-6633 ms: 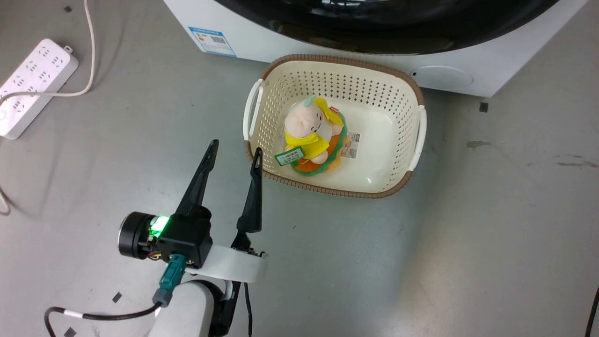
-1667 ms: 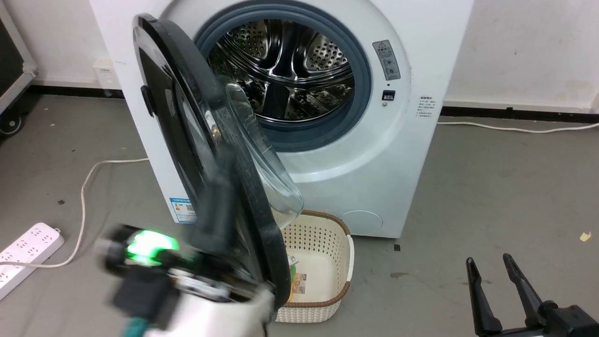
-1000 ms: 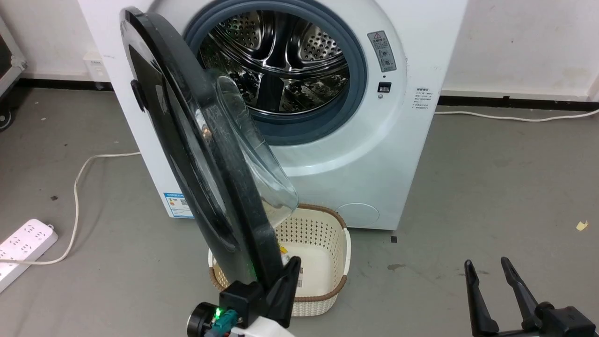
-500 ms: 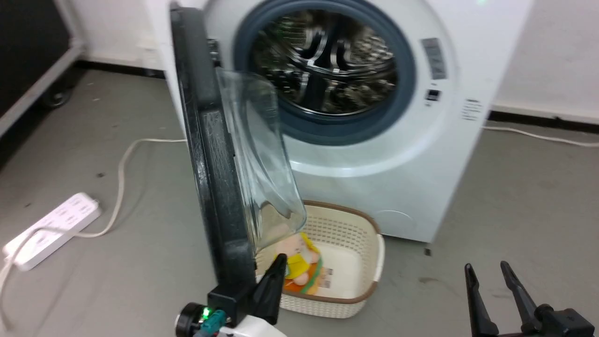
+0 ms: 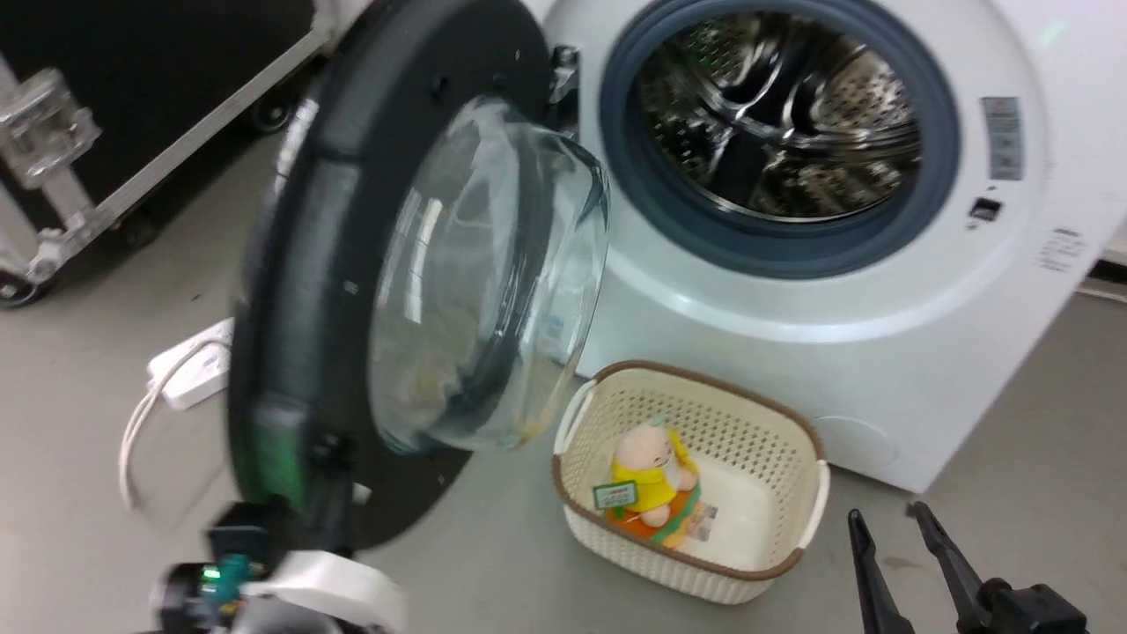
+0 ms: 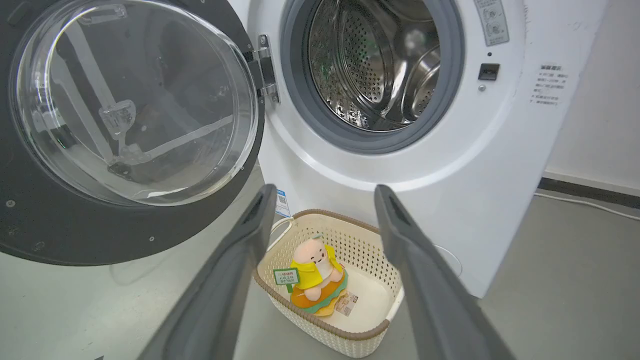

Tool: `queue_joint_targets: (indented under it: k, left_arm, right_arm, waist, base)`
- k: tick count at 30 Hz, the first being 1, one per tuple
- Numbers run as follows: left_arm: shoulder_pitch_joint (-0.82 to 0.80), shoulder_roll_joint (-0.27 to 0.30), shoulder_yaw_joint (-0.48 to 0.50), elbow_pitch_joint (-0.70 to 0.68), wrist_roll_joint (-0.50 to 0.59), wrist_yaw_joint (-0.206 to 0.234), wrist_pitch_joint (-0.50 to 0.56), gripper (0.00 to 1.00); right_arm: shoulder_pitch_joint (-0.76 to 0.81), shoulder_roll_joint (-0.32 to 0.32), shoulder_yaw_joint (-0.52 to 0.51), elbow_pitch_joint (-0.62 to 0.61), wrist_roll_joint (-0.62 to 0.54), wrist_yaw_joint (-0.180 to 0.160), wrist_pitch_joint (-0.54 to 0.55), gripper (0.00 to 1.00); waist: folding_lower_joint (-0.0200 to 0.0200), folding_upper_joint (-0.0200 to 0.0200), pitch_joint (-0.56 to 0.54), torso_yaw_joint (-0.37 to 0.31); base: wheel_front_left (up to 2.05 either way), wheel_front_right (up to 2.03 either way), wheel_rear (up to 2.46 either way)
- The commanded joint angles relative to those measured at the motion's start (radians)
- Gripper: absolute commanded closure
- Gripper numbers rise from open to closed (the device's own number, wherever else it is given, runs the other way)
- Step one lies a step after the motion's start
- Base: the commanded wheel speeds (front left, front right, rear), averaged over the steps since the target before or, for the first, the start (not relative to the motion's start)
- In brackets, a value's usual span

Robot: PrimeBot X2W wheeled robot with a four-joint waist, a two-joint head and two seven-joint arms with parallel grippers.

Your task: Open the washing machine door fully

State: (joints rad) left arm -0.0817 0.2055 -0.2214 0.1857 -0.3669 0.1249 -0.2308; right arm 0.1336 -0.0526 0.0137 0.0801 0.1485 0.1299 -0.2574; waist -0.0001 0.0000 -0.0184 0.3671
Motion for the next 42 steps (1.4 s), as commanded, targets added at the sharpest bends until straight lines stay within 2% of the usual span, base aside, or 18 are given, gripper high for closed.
queue_joint_targets:
  k: [1, 5, 12, 14, 16, 17, 27, 36, 42]
  left_arm:
    - [-0.019, 0.021, 0.027, -0.005, -0.012, 0.011, -0.002, 1.00]
    - [-0.040, 0.047, 0.069, 0.000, -0.030, 0.018, -0.002, 1.00]
    - [-0.129, 0.100, 0.136, 0.063, -0.069, -0.003, -0.008, 1.00]
    - [-0.175, 0.121, 0.167, 0.111, -0.097, -0.025, -0.013, 1.00]
    - [-0.190, 0.134, 0.175, 0.129, -0.097, -0.029, -0.014, 1.00]
    - [-0.256, 0.175, 0.234, 0.202, -0.125, -0.038, -0.020, 1.00]
    - [-0.378, 0.250, 0.323, 0.361, -0.147, -0.072, -0.030, 1.00]
    - [-0.383, 0.226, 0.338, 0.365, -0.074, -0.106, -0.031, 1.00]
    - [-0.309, 0.163, 0.310, 0.217, 0.046, -0.121, -0.031, 1.00]
  right_arm:
    - [-0.014, 0.002, 0.004, 0.000, -0.010, 0.001, -0.004, 0.00]
    - [-0.027, -0.004, 0.008, 0.000, -0.021, 0.001, -0.004, 0.00]
    - [-0.053, -0.041, 0.016, -0.005, -0.032, 0.001, -0.004, 0.00]
    - [-0.066, -0.060, 0.016, -0.009, -0.033, 0.001, -0.004, 0.00]
    - [-0.070, -0.066, 0.016, -0.011, -0.034, 0.001, -0.004, 0.00]
    - [-0.085, -0.087, 0.008, -0.017, -0.034, 0.001, -0.004, 0.00]
    - [-0.114, -0.105, -0.001, -0.032, -0.036, 0.001, -0.004, 0.00]
    - [-0.125, -0.093, -0.008, -0.016, -0.029, 0.001, -0.004, 0.00]
    - [-0.124, -0.068, -0.039, -0.017, -0.022, 0.001, -0.004, 0.00]
  waist:
    - [0.0001, 0.0000, 0.034, 0.019]
    - [0.0001, 0.0000, 0.069, 0.026]
    - [0.0001, 0.0000, 0.165, 0.026]
    - [0.0001, 0.0000, 0.204, 0.017]
    - [0.0001, 0.0000, 0.217, 0.014]
    - [0.0001, 0.0000, 0.260, 0.002]
    - [0.0001, 0.0000, 0.311, -0.019]
    - [0.0001, 0.0000, 0.282, -0.030]
    - [0.0001, 0.0000, 0.187, -0.051]
  base:
    - [0.00, 0.00, 0.00]
    - [0.00, 0.00, 0.00]
    - [0.00, 0.00, 0.00]
    - [0.00, 0.00, 0.00]
    - [0.00, 0.00, 0.00]
    - [0.00, 0.00, 0.00]
    - [0.00, 0.00, 0.00]
    - [0.00, 0.00, 0.00]
    - [0.00, 0.00, 0.00]
